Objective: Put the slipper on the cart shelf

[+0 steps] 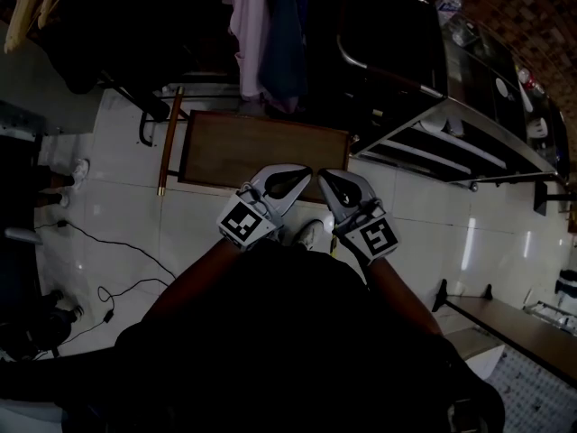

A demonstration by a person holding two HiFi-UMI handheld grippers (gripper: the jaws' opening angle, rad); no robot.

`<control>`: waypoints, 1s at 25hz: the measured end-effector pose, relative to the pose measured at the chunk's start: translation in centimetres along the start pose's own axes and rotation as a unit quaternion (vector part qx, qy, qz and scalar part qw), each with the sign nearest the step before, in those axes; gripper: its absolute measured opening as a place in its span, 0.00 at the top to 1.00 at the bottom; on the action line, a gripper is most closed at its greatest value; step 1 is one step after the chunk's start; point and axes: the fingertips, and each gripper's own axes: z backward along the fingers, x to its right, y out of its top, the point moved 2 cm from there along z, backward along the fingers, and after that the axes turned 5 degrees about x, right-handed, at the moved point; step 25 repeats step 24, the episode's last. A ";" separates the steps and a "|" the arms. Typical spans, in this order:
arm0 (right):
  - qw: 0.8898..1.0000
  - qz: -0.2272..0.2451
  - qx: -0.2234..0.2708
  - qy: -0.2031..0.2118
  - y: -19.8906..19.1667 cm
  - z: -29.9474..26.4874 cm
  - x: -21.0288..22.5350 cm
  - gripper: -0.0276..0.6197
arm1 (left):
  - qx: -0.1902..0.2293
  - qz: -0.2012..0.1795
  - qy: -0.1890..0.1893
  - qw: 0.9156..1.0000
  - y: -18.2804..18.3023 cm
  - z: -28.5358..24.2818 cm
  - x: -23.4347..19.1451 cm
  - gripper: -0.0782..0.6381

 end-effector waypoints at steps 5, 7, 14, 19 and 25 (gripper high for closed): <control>1.000 -0.008 -0.002 -0.002 -0.6 1.2 0.7 0.95 | -0.013 0.002 0.000 1.000 -0.4 -0.5 1.0 0.89; 1.000 -0.009 -0.002 0.002 -0.8 1.4 0.7 0.95 | -0.013 -0.007 0.000 1.000 -0.9 -0.4 1.1 0.89; 1.000 -0.019 0.000 0.008 -1.5 1.5 0.5 0.95 | -0.019 -0.012 0.006 1.000 -1.4 -0.2 1.2 0.89; 1.000 -0.018 -0.002 -0.001 -1.6 1.9 1.0 0.95 | -0.017 -0.015 0.001 1.000 -1.9 -0.9 1.3 0.89; 1.000 -0.019 -0.003 -0.013 -1.9 1.1 1.7 0.95 | -0.016 -0.007 -0.003 1.000 -1.6 -1.2 0.4 0.89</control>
